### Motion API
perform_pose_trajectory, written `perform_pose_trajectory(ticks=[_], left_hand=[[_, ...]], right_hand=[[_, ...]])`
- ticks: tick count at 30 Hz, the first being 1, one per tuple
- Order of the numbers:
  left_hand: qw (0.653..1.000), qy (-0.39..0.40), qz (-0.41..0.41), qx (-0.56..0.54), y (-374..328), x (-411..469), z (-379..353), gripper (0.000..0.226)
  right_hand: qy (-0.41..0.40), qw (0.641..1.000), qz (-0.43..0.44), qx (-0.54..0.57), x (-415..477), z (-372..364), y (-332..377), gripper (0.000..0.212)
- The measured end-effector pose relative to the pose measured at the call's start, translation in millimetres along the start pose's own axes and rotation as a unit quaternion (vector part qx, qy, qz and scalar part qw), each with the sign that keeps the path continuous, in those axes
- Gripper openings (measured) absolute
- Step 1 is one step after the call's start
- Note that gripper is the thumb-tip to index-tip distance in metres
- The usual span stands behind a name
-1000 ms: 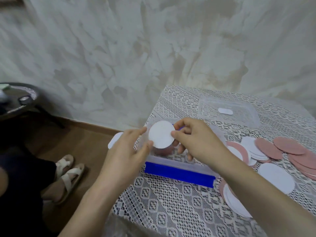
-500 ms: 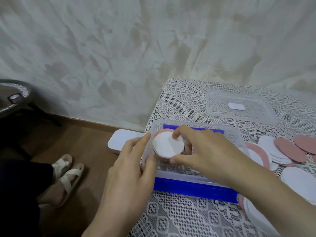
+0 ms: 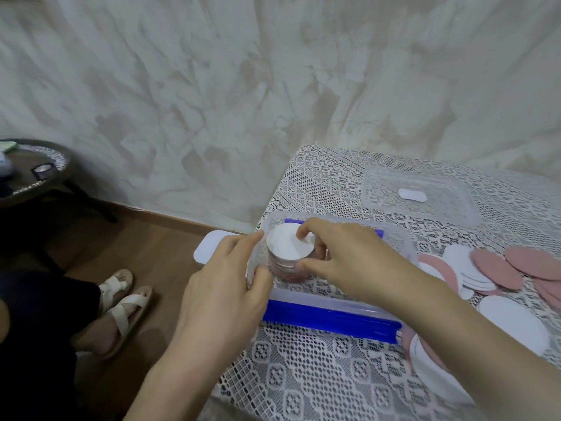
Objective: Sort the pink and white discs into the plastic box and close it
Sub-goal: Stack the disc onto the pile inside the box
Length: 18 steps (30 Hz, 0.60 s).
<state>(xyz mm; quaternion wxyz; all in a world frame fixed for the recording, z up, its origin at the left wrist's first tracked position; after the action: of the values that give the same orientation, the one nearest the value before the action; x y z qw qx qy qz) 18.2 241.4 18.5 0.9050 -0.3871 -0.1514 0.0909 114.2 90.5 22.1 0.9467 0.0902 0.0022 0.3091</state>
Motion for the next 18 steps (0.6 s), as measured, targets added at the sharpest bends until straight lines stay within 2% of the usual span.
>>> perform_pose_trajectory(ticks=[4,8,12,18], left_hand=[[0.996,-0.026,-0.037,0.075,-8.0,2.2,4.8,0.043],[0.987,-0.047,-0.094,0.120,-35.3,6.4,2.6,0.037],[0.979,-0.018,-0.135,0.151,-71.9,14.7,-20.2,0.040],[0.962,0.024,-0.203,0.179,-128.0,9.5,-80.4,0.044]], right_hand=[[-0.013,0.999,0.020,-0.036,-13.6,13.1,4.3,0.041],[-0.041,0.993,0.015,-0.110,-37.6,34.7,1.7,0.033],[-0.066,0.981,-0.004,-0.183,-69.7,58.5,-13.6,0.029],[-0.100,0.970,-0.063,-0.214,-127.5,77.3,-61.9,0.030]])
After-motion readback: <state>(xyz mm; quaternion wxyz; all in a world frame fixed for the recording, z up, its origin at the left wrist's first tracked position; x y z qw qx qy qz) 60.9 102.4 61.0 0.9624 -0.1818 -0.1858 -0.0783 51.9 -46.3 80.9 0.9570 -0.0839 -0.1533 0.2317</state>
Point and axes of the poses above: each hand's wrist, its own x-axis towards the middle knuckle, its own z-axis out of the back of the hand, y = z × x, the point moved 7 cm from there along x, towards the middle knuckle, and after that the axes turned 12 degrees about -x, right-handed, at the moved point
